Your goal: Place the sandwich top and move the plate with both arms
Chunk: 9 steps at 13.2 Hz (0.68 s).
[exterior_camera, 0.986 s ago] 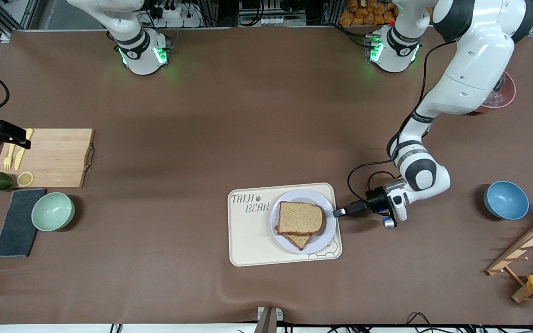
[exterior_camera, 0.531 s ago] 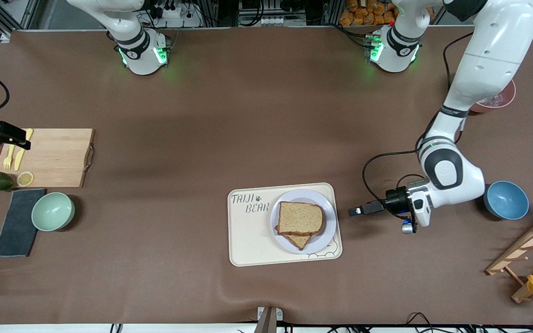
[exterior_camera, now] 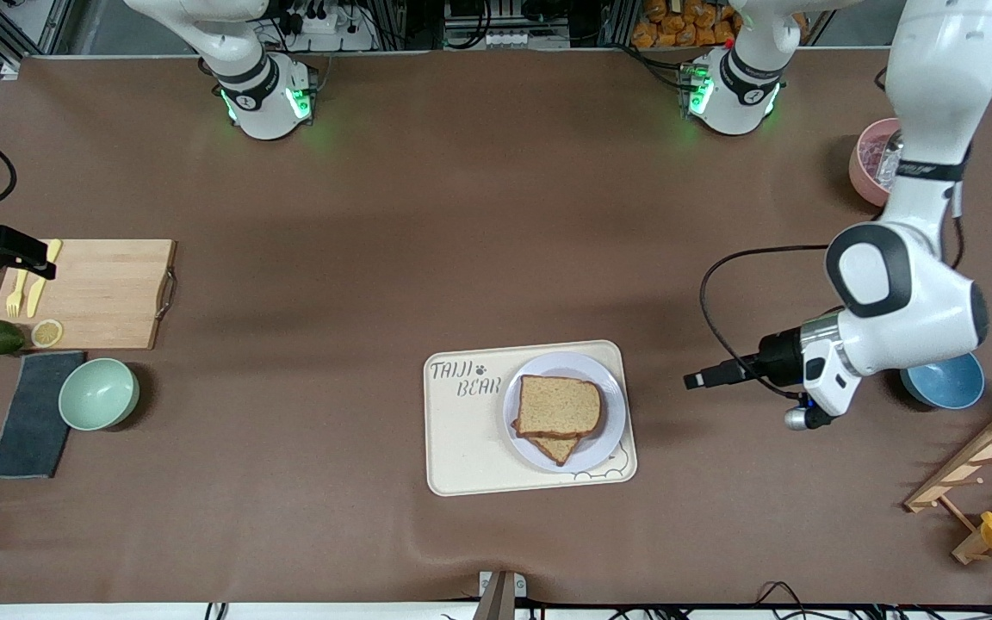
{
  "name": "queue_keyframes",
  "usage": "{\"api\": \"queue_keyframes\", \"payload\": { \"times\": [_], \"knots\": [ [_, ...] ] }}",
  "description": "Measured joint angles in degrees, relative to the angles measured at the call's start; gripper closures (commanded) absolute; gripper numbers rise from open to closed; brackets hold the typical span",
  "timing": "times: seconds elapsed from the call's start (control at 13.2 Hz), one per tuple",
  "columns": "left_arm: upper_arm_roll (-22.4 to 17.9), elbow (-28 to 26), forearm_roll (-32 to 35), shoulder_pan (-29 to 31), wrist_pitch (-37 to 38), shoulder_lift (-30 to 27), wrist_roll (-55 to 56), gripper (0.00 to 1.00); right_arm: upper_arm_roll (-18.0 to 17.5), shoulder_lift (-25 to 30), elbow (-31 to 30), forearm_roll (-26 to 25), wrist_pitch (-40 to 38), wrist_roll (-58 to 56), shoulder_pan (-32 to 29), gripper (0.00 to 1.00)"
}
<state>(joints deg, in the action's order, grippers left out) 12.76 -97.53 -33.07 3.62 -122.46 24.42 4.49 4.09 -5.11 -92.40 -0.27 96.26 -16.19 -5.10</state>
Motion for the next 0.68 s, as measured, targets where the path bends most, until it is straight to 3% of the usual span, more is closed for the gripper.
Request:
{"api": "queue_keyframes", "payload": {
  "times": [0.15,0.38,0.68],
  "knots": [
    [-0.2,2.6,8.0,0.5,8.1,-3.6,2.7,0.0,0.1,0.0,0.0,0.0,0.0,0.0,0.0,0.0],
    [-0.3,10.7,18.4,2.6,22.7,-5.4,4.0,0.0,0.1,-0.1,0.0,0.0,0.0,0.0,0.0,0.0],
    [0.1,16.0,30.0,2.4,29.6,-8.0,4.3,0.0,0.0,0.2,0.4,1.5,0.0,0.1,0.1,0.0]
  ]
}}
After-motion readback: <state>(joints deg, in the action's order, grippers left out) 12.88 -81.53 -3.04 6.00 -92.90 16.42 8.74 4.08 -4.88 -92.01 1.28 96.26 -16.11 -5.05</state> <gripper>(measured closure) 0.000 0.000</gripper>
